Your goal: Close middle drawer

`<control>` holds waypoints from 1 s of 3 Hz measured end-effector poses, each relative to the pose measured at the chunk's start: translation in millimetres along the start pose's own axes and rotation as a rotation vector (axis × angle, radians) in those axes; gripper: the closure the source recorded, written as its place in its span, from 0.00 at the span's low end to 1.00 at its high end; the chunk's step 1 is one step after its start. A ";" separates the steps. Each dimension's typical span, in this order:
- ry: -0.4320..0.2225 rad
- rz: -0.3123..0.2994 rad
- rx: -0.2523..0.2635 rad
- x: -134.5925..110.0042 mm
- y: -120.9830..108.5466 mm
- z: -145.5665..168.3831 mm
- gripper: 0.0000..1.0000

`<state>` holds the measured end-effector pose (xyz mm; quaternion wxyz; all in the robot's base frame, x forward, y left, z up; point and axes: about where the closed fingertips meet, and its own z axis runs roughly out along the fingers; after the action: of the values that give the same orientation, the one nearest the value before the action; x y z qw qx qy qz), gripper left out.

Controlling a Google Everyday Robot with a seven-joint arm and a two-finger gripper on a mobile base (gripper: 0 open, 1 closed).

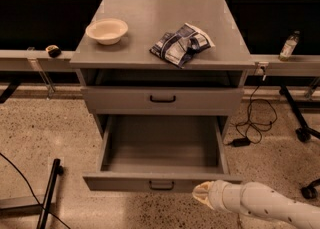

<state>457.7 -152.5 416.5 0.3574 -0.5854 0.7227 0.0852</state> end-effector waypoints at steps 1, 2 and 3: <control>-0.025 0.014 0.032 2.5 -50.9 18.0 1.00; -0.025 0.014 0.032 2.5 -50.9 18.0 1.00; 0.007 0.002 0.022 5.4 -56.2 29.8 1.00</control>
Offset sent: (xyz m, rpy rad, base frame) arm 0.2206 -0.0214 0.0034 0.0594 -0.0983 -0.0725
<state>520.8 -157.4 408.0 0.3612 -0.5811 0.7254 0.0753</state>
